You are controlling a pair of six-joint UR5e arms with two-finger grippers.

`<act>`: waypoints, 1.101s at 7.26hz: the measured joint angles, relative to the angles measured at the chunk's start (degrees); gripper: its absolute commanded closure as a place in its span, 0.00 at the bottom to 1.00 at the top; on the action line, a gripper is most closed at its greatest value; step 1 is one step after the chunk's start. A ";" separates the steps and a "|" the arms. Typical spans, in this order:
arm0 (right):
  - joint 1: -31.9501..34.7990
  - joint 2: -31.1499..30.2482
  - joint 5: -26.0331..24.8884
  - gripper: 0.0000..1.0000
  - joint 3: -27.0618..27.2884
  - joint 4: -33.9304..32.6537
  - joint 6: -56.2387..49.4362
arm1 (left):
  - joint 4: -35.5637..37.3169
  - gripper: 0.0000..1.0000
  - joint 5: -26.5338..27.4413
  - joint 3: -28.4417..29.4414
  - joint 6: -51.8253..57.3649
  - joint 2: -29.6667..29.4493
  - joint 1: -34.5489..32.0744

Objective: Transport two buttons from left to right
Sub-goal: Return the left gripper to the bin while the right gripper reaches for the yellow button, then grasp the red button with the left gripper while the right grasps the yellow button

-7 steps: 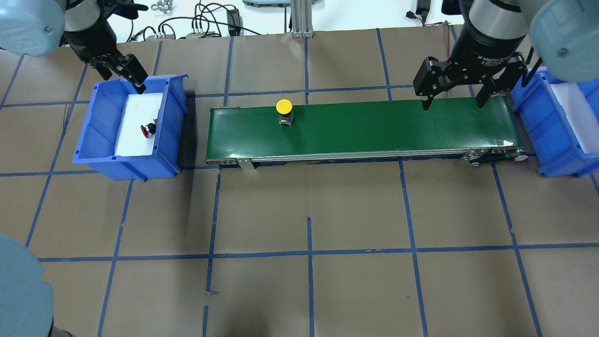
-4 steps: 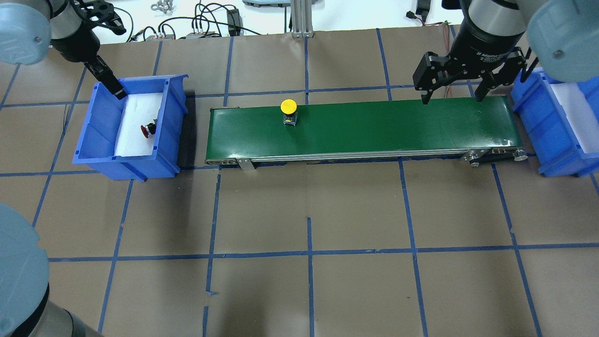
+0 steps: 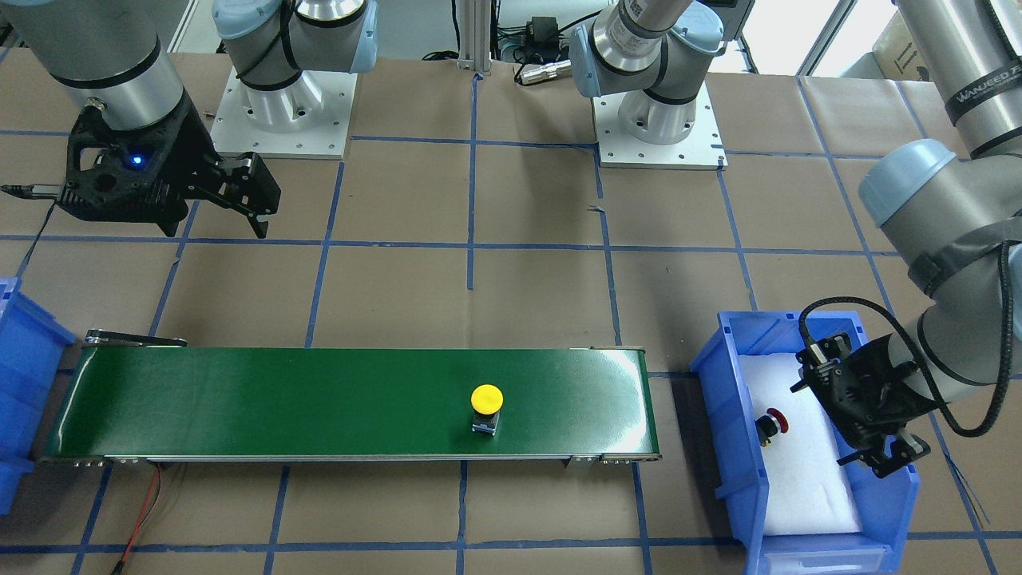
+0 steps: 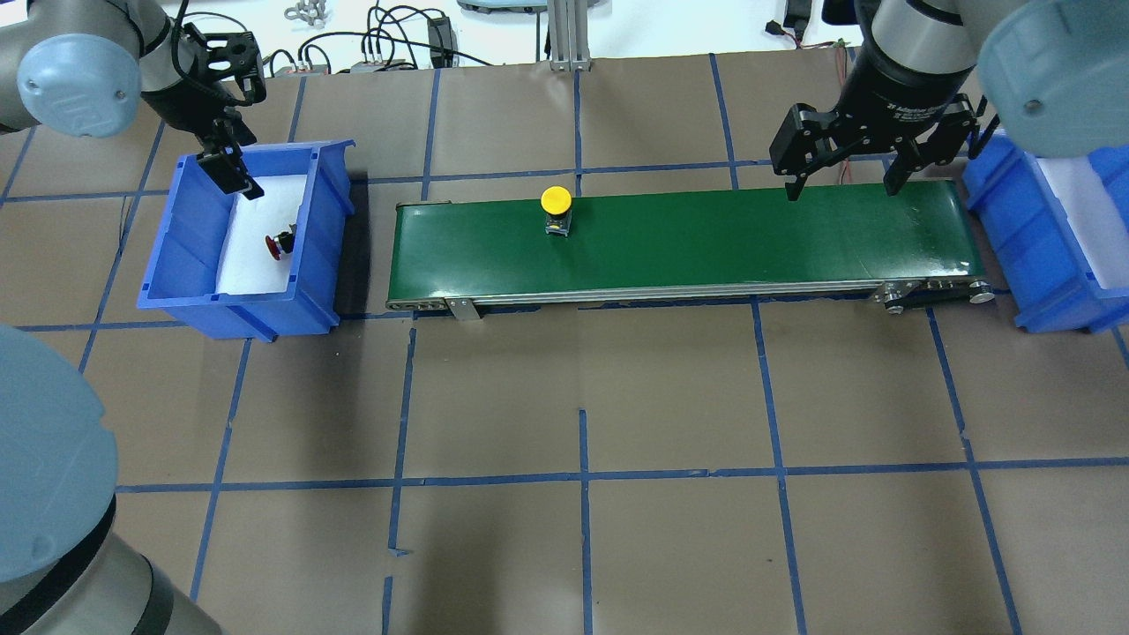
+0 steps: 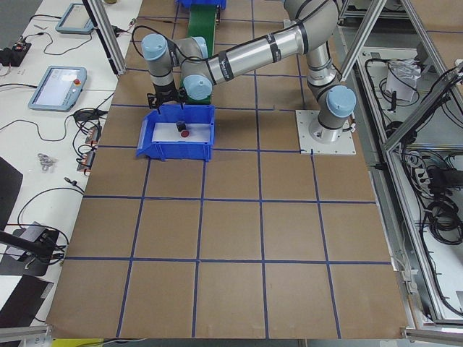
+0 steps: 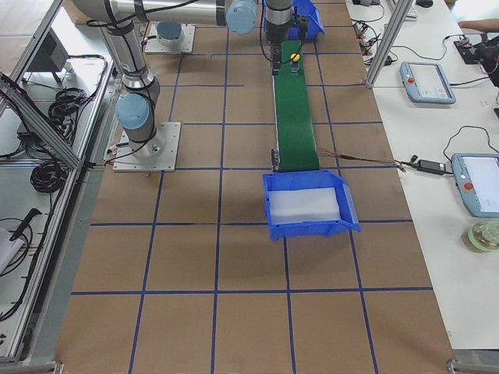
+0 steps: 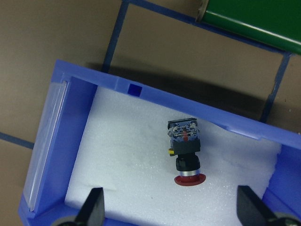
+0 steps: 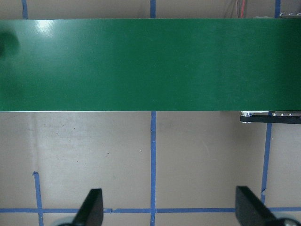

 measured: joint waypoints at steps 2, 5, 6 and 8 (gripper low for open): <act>3.47 2.69 -0.24 0.00 -0.27 -3.61 0.08 | 1.70 0.00 0.23 -2.62 4.17 -0.72 0.08; 8.17 7.81 0.15 0.00 -0.73 -10.43 3.57 | 9.62 0.00 0.28 -9.56 4.26 -0.60 0.09; 9.65 10.25 0.20 0.00 -1.59 -12.47 5.81 | 10.83 0.00 0.24 -10.43 4.12 -0.83 0.07; 12.26 14.82 0.25 0.00 -3.95 -14.34 11.00 | 12.85 0.00 0.47 -10.85 4.00 -1.55 0.11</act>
